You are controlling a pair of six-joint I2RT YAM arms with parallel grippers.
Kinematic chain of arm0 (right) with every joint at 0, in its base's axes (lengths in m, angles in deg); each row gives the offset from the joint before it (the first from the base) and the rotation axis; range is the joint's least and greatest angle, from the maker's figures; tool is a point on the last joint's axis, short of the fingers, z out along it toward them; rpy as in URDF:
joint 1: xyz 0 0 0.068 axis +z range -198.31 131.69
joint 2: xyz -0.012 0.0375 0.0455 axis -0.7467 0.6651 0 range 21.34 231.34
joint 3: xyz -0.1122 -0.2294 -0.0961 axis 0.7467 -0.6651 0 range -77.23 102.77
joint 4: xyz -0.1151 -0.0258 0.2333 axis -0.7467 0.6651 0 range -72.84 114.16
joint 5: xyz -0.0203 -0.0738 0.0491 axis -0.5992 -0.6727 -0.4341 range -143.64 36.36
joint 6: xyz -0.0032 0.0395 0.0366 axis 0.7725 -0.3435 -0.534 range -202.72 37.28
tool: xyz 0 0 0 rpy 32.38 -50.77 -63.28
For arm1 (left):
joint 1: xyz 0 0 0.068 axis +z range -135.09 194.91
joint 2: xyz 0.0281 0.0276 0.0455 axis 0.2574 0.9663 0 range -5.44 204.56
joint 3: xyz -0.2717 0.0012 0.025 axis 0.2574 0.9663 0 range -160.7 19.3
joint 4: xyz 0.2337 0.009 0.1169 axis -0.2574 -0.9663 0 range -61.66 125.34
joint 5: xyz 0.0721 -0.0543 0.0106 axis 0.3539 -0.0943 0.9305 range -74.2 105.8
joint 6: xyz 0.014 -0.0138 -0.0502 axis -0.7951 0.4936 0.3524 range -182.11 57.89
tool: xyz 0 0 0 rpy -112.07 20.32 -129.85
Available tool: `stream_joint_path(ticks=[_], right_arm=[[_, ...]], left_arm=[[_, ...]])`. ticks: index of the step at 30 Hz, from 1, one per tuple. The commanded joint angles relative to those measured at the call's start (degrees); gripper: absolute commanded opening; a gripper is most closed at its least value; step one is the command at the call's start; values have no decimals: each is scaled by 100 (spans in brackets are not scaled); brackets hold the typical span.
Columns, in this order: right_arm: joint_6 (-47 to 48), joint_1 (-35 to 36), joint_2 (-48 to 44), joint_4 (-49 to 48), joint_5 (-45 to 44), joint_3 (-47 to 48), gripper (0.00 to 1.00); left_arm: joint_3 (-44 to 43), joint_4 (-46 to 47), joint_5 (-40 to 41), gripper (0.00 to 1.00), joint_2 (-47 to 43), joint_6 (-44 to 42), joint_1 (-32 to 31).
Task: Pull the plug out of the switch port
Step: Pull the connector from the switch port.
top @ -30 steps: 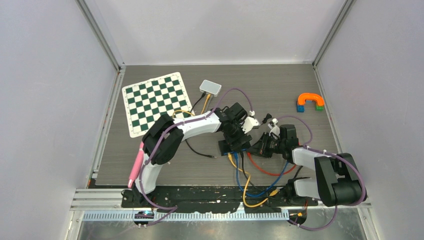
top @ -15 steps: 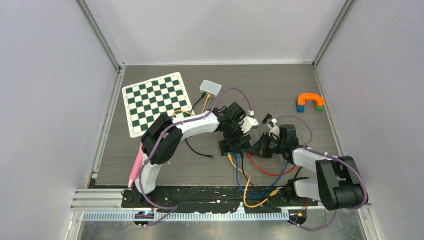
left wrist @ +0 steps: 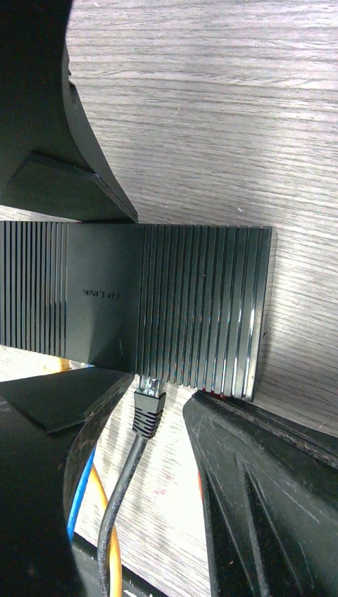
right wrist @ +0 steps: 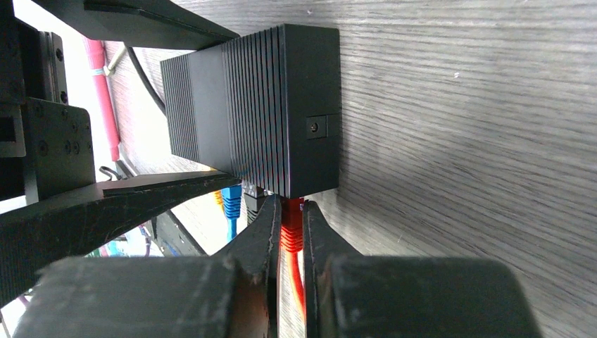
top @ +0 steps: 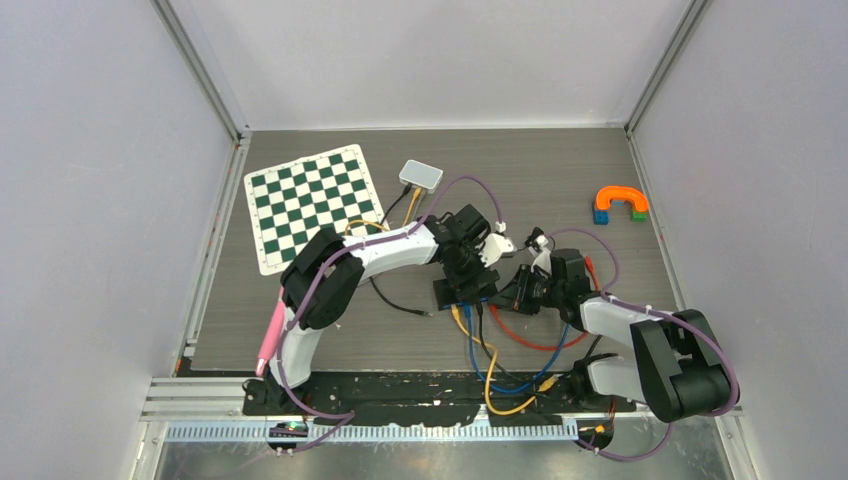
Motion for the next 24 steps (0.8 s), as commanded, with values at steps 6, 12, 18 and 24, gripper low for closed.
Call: stream_joint_path(ticks=[6,12,18,24], right_arm=[[245,-663,202,783,672,15,5],[187,-684,928,216,1002,185,27],[221,-693,762,239,556,146,21],[188,-710,-814,1086,-479,529,20]], left_arm=[[347,-12,183,43,-154,-46,318],[216,178,-104,43,-92,141,-41],[354,138,-67,48,-154,16,-50],[319,-40,167,62,-32,-31,-101]])
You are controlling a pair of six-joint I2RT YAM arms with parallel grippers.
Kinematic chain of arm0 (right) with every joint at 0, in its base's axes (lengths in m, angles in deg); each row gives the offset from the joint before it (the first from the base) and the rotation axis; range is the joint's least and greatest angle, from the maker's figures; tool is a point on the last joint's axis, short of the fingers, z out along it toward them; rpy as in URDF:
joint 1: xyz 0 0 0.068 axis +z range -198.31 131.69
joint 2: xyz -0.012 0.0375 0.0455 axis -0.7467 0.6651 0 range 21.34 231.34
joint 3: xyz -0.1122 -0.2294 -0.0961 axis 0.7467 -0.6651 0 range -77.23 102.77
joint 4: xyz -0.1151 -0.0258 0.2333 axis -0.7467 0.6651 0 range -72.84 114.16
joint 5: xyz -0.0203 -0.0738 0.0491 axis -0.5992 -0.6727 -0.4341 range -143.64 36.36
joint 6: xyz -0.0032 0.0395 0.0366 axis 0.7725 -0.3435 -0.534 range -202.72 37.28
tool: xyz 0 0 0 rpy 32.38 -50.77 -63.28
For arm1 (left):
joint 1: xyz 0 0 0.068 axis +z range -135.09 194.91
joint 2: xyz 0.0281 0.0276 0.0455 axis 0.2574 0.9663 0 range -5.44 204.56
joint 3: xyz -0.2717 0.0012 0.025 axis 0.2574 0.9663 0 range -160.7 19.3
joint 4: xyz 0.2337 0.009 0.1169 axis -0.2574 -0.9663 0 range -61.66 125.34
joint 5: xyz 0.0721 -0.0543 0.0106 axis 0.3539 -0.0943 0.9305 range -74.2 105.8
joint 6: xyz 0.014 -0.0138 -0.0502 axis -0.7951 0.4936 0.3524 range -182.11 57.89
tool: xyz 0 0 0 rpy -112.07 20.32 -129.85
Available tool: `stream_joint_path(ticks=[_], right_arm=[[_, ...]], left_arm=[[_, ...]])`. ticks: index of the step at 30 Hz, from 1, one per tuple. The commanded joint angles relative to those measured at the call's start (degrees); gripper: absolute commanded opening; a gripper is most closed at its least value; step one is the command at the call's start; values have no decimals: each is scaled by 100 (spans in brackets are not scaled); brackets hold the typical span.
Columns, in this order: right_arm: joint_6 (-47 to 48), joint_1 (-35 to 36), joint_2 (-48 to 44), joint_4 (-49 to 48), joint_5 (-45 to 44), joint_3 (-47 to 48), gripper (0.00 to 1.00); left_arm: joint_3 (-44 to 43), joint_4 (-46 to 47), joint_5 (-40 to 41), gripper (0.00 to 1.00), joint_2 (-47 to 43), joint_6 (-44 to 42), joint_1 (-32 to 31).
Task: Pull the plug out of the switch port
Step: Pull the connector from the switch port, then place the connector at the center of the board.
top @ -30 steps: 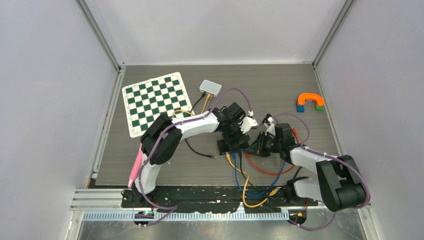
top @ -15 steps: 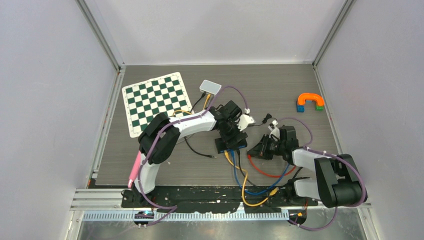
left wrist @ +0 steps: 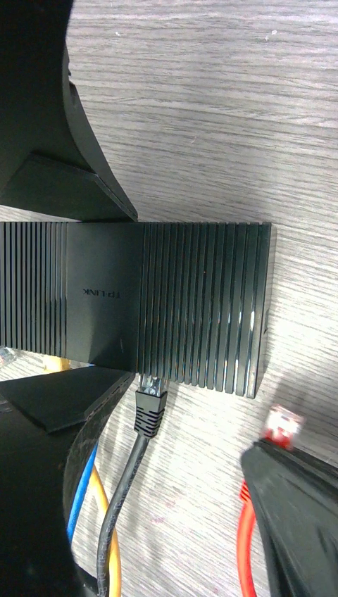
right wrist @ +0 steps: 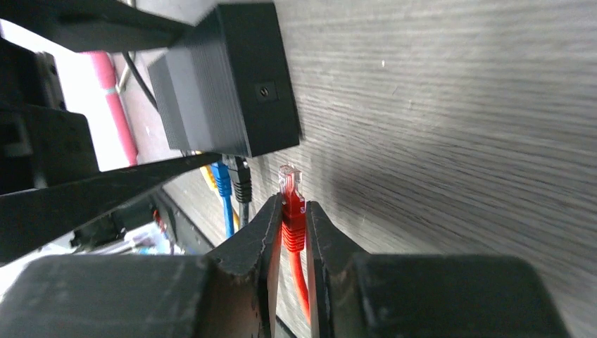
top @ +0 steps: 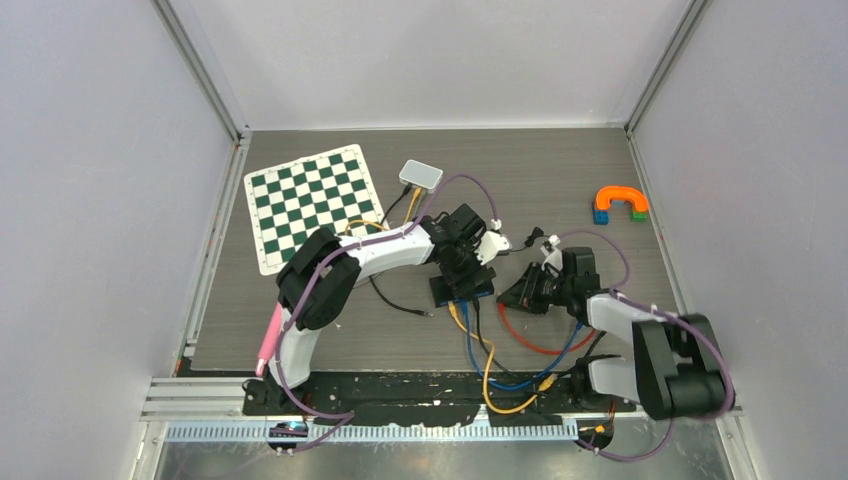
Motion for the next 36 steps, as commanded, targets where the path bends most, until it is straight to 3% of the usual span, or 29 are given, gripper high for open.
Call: stream_joint_path(ticks=[1,5,11,12,13,14,25,36], right_arm=[[130,-35,-1409,724,-1241,422,20],[270,-210,-2223,1960,-1976,1142,20],[103,-748,-2813,2071,-1176,1921,19],[78,-794,-2868,2066,-1122,2007,19],[33,-800,-2895,2075,-1059,2164,19],[21,-816,-2961,2072,-1045,2238,19],[503,-962,-3444,2087,-1411,3458,19],[1677,-964,-3342,3028,-3617,4516,16]], left_arm=[[125,-206,66,65,88,-2,-116],[276,88,217,71,-72,158,-206],[161,70,294,81,60,202,-291],[170,87,311,84,54,216,-293],[197,121,321,97,33,227,-294],[227,157,335,99,-1,235,-294],[227,322,614,100,-408,416,-294],[269,691,1270,100,-1079,780,-294]])
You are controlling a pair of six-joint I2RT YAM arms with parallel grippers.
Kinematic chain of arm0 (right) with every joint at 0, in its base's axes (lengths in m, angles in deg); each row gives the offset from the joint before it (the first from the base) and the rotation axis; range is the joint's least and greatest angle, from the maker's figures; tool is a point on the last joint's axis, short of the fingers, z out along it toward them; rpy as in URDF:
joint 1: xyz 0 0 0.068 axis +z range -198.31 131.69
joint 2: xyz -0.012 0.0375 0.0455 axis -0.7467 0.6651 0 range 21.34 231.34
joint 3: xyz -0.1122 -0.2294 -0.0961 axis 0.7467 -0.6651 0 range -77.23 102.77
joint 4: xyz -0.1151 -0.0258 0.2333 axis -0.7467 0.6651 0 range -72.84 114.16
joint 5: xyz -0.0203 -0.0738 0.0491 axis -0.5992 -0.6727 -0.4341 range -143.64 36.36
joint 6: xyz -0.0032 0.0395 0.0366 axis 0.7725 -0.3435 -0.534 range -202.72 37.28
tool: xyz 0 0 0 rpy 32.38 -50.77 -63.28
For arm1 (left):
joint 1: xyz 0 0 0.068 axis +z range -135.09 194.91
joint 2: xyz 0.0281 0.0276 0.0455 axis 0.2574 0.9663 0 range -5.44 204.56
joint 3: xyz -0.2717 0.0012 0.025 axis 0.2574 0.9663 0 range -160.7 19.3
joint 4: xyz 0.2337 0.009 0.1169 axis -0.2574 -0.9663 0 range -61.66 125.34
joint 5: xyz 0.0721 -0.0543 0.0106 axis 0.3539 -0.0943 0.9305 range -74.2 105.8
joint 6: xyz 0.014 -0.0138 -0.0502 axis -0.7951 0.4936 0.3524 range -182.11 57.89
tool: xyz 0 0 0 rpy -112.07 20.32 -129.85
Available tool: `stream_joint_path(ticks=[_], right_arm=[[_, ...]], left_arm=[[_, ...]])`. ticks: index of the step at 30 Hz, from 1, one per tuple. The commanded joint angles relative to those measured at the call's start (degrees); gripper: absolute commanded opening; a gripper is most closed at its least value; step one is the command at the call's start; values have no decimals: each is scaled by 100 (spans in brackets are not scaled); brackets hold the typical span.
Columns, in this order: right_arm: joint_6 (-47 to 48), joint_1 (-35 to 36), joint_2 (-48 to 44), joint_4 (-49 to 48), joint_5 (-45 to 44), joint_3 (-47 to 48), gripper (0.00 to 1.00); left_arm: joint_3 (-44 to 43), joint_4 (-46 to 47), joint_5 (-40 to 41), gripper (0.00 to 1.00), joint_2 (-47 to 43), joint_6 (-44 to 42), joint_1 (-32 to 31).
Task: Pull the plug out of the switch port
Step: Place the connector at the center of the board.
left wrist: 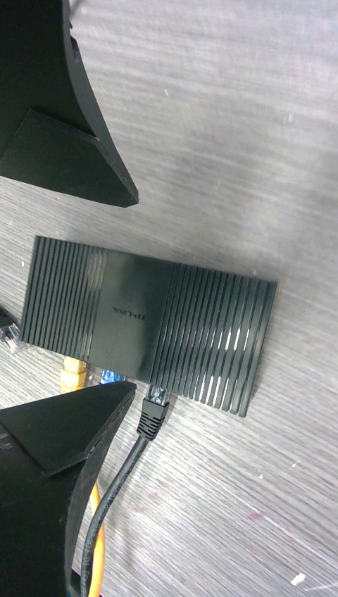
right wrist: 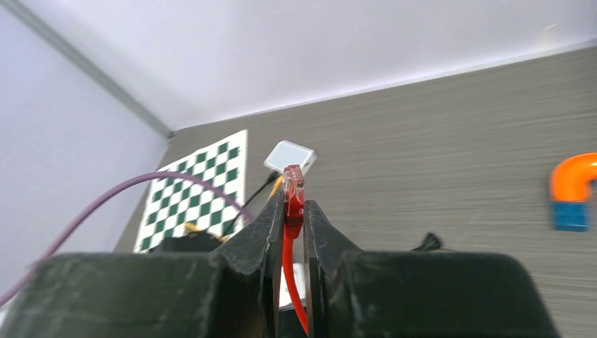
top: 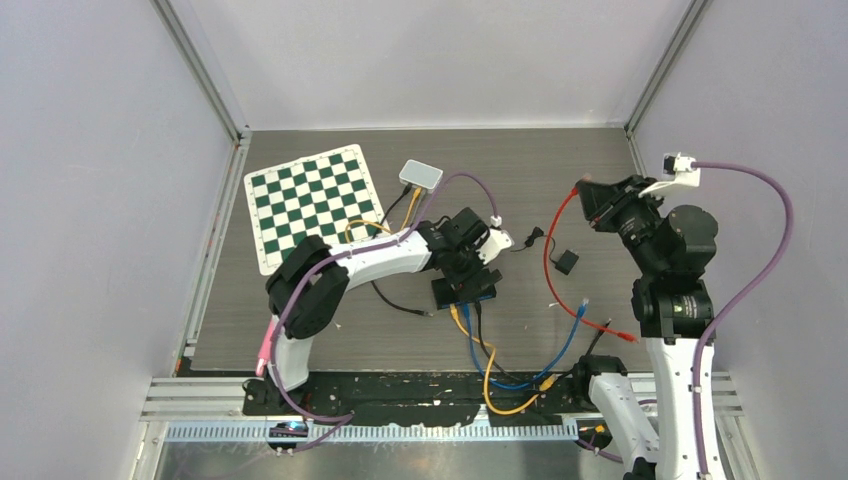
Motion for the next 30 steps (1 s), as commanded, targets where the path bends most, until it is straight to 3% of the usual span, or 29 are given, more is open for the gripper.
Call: stream_joint_path(ticks=[1,4,10,12,15,20,26,30], right_arm=[[704,-26,124,396,-1112,326,16],[579,-27,196,400,-1214,263,16],[-49,-27,-230,-34,-2630,-147,16],[234,-27,-216,-346,-2497,-153,16],[528,-27,64,-38,-2350,420,15],[956,-27,-85,-397,-3258,573,16],[1630,-27,-50,-1125,-2606,691,16],[1385,-27,-191,-1859,-2521,595,16]], left_arm=[[52,489,258,100,-591,280,-25],[100,555,149,100,-735,328,-23],[427,640,445,100,-1085,307,-25],[524,622,672,100,-1187,365,-25],[791,710,953,100,-1346,422,-25],[1204,867,1227,100,-1605,496,-25],[1252,863,1289,100,-1671,485,-21],[1169,780,1365,100,-1615,440,-25]])
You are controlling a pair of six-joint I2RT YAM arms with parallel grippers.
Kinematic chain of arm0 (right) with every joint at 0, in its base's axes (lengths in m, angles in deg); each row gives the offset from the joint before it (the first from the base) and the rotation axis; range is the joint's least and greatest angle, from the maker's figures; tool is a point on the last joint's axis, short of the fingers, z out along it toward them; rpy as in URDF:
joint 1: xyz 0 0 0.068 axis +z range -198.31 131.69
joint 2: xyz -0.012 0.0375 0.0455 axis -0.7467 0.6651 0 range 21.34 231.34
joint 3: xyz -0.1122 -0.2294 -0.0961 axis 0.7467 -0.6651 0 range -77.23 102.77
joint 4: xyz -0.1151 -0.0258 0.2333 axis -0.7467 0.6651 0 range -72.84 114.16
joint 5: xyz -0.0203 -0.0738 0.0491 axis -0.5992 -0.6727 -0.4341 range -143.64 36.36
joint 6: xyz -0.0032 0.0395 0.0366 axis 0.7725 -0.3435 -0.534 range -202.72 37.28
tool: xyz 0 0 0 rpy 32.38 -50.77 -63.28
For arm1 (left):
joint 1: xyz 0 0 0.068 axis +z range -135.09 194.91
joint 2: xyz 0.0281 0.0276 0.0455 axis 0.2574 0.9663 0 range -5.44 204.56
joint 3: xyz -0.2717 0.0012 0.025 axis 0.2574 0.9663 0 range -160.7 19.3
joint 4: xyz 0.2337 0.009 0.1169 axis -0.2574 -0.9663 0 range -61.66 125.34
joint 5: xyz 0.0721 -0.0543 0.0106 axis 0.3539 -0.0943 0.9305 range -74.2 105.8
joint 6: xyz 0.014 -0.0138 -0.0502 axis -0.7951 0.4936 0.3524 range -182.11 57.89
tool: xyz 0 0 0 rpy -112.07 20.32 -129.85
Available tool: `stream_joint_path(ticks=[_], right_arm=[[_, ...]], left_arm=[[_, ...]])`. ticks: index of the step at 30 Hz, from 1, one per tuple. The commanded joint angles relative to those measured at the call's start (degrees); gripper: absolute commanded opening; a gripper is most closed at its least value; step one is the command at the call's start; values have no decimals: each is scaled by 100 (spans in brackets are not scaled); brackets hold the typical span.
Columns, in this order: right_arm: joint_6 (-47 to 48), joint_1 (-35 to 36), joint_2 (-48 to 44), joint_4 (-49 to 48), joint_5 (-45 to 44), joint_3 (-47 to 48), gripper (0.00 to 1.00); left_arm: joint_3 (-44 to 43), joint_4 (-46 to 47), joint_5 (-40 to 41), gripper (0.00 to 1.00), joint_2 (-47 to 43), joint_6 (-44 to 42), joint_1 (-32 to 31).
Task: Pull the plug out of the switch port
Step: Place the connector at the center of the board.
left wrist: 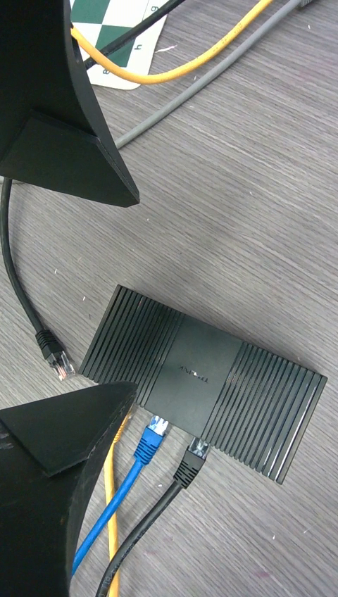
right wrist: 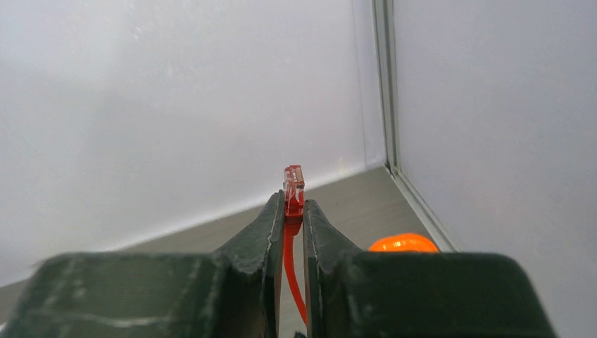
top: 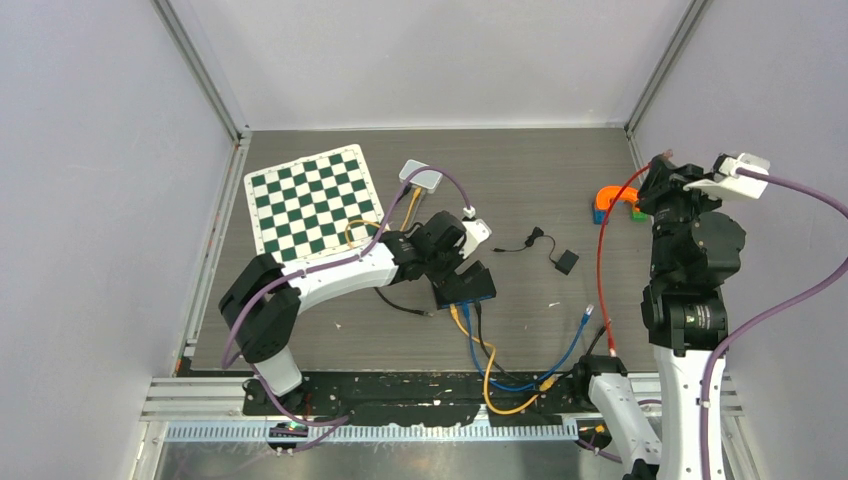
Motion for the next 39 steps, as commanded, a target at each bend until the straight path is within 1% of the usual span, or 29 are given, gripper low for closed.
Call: stream_joint_path(ticks=[1,2,3,4,5,7,10,11,13,14,15,16,19,20,21,22,23,24,25,28,30,31,33,37,39], right_arm=[[60,-27,-119,-1144,320,159,16],[70,-27,-17,-1146,440,316,16],[151,-27,54,-969,795,533,16],[212,-27,241,-823,950,640,16],[365,-27,341,-521,1395,737,16],[629,-27,655,-71,1717,860,16],[919,-38,1085,139,1844,526,16],[1181,-43,1203,87,2080,271,17],[1502,-44,1680,60,2432,84,18],[1654,-44,2072,87,2541,90,18],[1737,-40,2267,157,2773,173,19],[1871,-42,2678,205,2972,245,19],[2138,-60,3641,552,3428,806,21],[2211,-61,3825,688,3790,974,21],[2248,-62,4236,1039,3990,1339,21],[2289,-62,4439,1362,4412,1628,22],[2318,-62,4789,1507,4639,1750,22],[2363,-62,4940,1756,5128,1891,23],[2364,-62,5167,1835,5353,1916,24],[2439,-54,5393,2091,6091,1822,26],[2480,-61,5391,2173,6514,1749,26],[2538,-62,5342,2211,6959,1740,26],[2515,-62,5248,2322,7318,1766,27],[2962,-62,5250,3260,7342,2071,27],[2946,-62,5340,3265,7188,2078,28]], left_arm=[[-104,203,171,100,-191,28,-21],[-103,207,167,100,-194,25,-21],[-99,213,155,100,-196,24,-21],[-96,207,143,100,-192,24,-21],[-98,200,134,100,-191,24,-21],[-77,192,119,100,-194,18,-21],[-57,179,86,100,-197,24,-21],[-45,179,50,100,-204,33,-21],[-33,191,-25,100,-229,41,-21],[-33,185,-42,100,-238,42,-21],[-40,160,-44,100,-250,46,-21],[-34,140,-19,100,-271,43,-21],[61,141,0,100,-339,42,-21],[82,146,8,100,-355,42,-21],[93,131,17,100,-362,36,-21],[110,130,32,100,-365,34,-17],[114,125,50,99,-359,35,-21],[122,119,46,100,-358,38,-21],[125,105,45,100,-352,46,-22],[145,96,-3,99,-345,55,-21],[159,97,-27,100,-331,55,-21],[148,91,-40,100,-313,56,-20],[121,58,-44,100,-271,42,-21],[94,31,-101,100,-232,53,-21],[91,36,-137,100,-211,59,-21]])
